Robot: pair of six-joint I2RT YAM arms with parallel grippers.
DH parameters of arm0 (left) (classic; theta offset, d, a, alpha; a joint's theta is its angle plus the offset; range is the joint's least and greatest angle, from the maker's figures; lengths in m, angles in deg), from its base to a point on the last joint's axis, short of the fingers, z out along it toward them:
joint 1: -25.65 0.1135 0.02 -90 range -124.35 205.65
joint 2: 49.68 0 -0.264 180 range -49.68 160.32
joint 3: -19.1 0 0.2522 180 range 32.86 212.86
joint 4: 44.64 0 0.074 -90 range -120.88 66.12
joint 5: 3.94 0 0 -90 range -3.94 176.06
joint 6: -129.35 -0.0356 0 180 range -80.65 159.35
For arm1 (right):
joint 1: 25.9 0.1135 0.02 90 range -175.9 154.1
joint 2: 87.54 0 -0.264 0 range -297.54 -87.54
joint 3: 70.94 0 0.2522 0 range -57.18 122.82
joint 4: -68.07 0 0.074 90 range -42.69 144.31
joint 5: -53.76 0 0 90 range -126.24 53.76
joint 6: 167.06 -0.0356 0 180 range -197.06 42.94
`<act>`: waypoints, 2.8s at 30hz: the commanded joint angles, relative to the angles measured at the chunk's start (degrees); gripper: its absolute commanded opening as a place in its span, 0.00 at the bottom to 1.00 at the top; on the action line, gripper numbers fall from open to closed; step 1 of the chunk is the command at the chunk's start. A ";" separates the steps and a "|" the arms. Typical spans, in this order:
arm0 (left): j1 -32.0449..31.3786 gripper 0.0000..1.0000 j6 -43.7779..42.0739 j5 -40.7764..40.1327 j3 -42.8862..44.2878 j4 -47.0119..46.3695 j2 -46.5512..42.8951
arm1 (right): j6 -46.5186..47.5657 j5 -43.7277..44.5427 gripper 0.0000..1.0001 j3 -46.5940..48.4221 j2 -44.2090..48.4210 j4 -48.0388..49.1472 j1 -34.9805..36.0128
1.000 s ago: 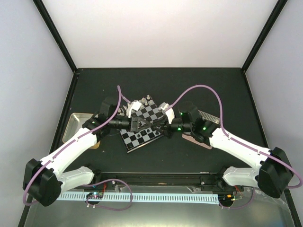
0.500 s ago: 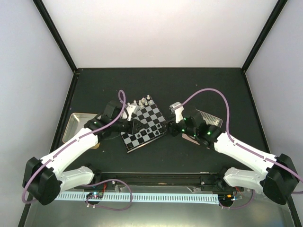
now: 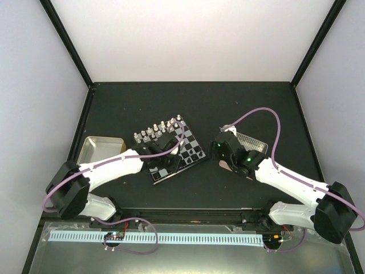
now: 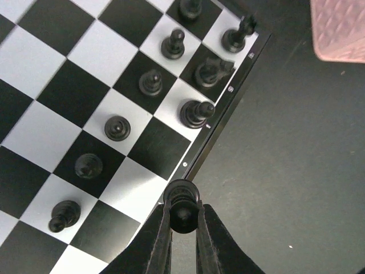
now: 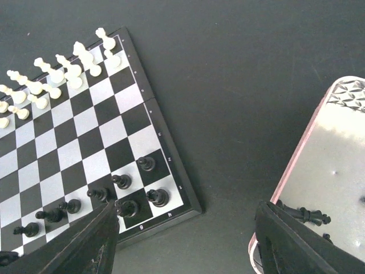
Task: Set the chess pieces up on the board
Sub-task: Place the chess piece on the chessboard, then pick up the chess piece from the storage box.
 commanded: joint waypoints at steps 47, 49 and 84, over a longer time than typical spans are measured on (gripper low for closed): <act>-1.99 0.49 2.25 -13.95 6.62 0.17 -4.88 | -5.22 5.88 0.67 -3.27 5.78 -6.69 -9.90; -0.93 0.51 3.00 -15.21 5.48 -0.33 -8.64 | -5.10 2.96 0.66 -4.18 5.07 -7.50 -13.91; 4.62 0.64 4.34 -18.90 -3.91 -6.46 -25.77 | -3.09 -0.33 0.29 3.76 -24.98 -9.01 -23.97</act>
